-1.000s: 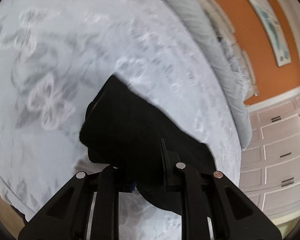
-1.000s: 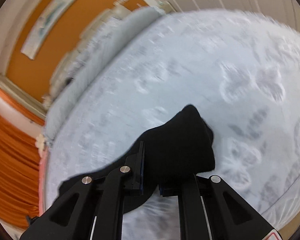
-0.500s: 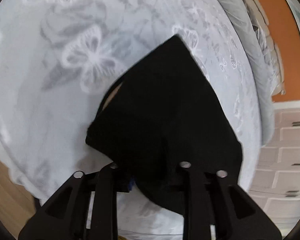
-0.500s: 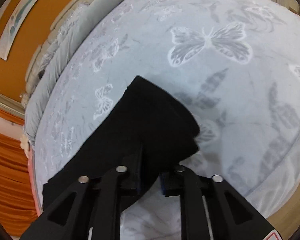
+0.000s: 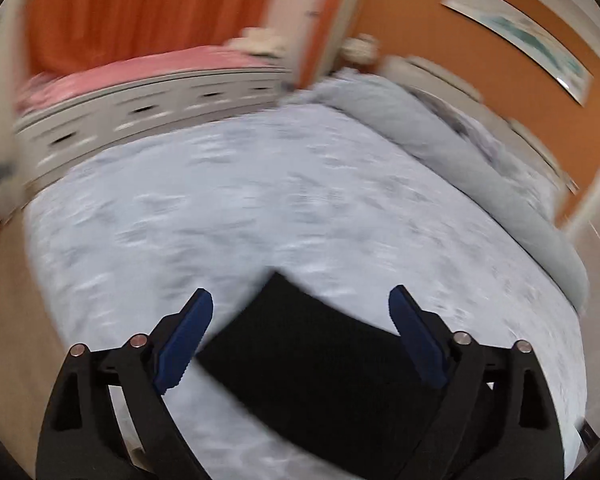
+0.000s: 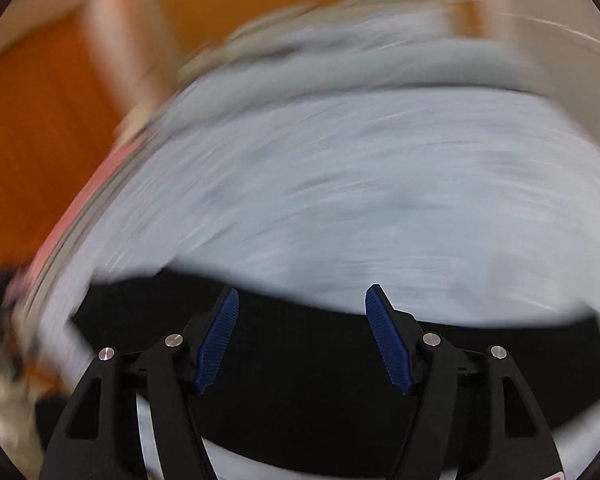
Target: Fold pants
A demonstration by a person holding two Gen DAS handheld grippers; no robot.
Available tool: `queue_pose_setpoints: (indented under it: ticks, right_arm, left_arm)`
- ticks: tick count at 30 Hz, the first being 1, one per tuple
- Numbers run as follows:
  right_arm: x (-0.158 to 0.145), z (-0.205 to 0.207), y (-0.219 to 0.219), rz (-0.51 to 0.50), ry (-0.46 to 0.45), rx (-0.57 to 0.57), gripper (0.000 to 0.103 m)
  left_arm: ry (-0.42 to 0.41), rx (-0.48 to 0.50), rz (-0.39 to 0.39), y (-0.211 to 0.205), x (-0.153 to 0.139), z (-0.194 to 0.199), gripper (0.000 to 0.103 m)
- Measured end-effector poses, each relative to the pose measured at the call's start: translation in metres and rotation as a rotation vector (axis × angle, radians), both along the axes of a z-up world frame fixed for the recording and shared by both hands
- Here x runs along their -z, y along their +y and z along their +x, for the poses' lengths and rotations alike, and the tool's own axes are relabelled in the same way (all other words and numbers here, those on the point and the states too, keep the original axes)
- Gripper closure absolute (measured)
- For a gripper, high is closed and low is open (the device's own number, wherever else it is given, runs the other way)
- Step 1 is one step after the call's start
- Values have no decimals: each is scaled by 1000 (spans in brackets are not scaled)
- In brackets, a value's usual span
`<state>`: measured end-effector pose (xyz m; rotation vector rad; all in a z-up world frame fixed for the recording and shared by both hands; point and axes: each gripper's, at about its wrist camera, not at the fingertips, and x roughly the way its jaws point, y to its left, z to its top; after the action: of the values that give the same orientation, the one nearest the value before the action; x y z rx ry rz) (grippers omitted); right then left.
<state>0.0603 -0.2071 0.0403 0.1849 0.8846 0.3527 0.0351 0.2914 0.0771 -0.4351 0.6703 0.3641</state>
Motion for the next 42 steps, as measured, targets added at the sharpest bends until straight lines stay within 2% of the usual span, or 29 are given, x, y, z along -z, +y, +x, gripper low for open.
queue_pose_setpoints:
  ticks: [3,5,8,11,12,13,14,17,20,21,22,23,24,27,29,31,32,35,36,37,38,39,42]
  right_arm:
    - [40,50,111,-43,90,-215,43]
    - [53,67,148,-70,94,-252,45]
    - [66,100,179,-7,117,-263,45]
    - [77,133,191,-10,131,-241,46]
    - [90,141,201,-26,159,-257,50]
    - [100,144,210,-38,196,-293,74]
    - [108,141,220,-74,223,-330,92]
    - [97,133,237,-216,113,-342,97]
    - [71,143,237,-169,2,-297,103]
    - [69,152,239,-212,-61,-272,103]
    - [78,161,244,-277,-59,-266,103]
    - [93,172,246,-318,5,-273,103]
    - [103,179,239,-316,67,-248,103]
    - [68,160,205,-203,-12,-196,100]
    - [52,147,193,-147,-16,-210,82]
    - [53,142,195,-144,41,-257,63]
    - [62,143,199,-156,71,-265,62]
    - [90,147,218,-163,156,-290,62]
    - [104,148,227,-166,188,-308,65]
    - [116,147,237,-176,207,-323,87]
    - [118,146,242,-185,193,-320,93]
    - [113,145,247,-206,161,-311,95]
    - [99,154,252,-184,82,-261,101]
  left_arm:
    - [8,60,101,-44,13,29,16]
    - [28,97,169,-67,33,41,16]
    - [66,168,145,-75,45,43,16]
    - [59,148,111,-65,47,44,16]
    - [59,134,113,-62,50,43,16]
    - [61,116,121,-58,50,43,16]
    - [66,102,127,-54,52,43,15]
    - [82,69,113,-39,56,43,14]
    - [86,56,116,-38,61,43,14]
    - [97,57,135,-41,62,45,14]
    - [106,62,150,-44,64,47,14]
    - [123,71,174,-50,66,51,14]
    - [141,80,194,-55,69,54,14]
    - [155,119,217,-71,72,60,14]
    - [146,134,247,-82,71,61,14]
    - [140,146,264,-92,69,60,12]
    - [134,152,257,-95,68,59,11]
    - [113,154,239,-102,65,54,10]
    - [109,156,233,-104,65,53,10]
    - [107,155,231,-105,66,52,10]
    - [104,155,230,-106,66,52,10]
    - [105,155,237,-109,67,54,10]
    - [112,152,285,-117,69,62,10]
